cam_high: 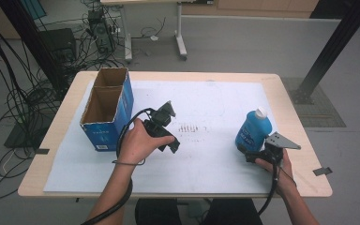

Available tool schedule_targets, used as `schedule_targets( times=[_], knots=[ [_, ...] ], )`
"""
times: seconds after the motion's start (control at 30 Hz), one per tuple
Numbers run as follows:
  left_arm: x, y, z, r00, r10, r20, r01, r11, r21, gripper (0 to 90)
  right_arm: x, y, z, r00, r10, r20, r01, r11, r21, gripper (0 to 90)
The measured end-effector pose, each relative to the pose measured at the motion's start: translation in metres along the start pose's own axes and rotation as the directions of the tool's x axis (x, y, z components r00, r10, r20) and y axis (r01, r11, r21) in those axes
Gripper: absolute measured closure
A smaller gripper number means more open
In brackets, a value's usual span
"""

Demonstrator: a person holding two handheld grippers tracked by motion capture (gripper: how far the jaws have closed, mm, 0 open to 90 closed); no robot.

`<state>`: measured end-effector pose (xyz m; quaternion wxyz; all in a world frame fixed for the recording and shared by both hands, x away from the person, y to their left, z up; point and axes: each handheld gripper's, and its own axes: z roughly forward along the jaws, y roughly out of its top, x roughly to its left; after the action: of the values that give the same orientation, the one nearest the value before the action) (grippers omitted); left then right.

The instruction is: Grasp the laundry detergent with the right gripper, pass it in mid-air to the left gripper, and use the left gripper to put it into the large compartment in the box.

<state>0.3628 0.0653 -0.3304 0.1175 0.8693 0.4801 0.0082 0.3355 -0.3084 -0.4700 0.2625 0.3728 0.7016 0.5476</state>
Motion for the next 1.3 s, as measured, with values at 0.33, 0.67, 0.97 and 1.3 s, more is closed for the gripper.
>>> schedule_targets(
  times=[0.33,0.67,0.97,1.3],
  knots=[
    [0.0008,-0.0025,0.0009,1.0,-0.006,0.0,0.006,1.0,0.001,10.1,0.0002,0.0,0.0009,0.9999,0.003,0.013,-0.003,1.0,-0.007,23.4],
    [0.0004,-0.003,-0.0007,1.0,-0.007,0.0,0.007,1.0,-0.001,10.1,0.001,-0.0001,0.0008,0.9999,-0.013,0.008,0.014,1.0,-0.011,38.9],
    [0.0001,-0.0035,0.0003,1.0,-0.006,-0.001,0.006,1.0,0.002,10.1,0.0006,-0.0003,0.0008,0.9999,-0.011,0.004,0.011,1.0,-0.013,39.2],
    [-0.0005,-0.0016,0.0006,1.0,-0.001,0.0,0.001,1.0,0.004,10.1,0.0005,-0.0005,0.0007,0.9999,-0.011,0.003,0.011,1.0,-0.014,39.3]
  ],
)
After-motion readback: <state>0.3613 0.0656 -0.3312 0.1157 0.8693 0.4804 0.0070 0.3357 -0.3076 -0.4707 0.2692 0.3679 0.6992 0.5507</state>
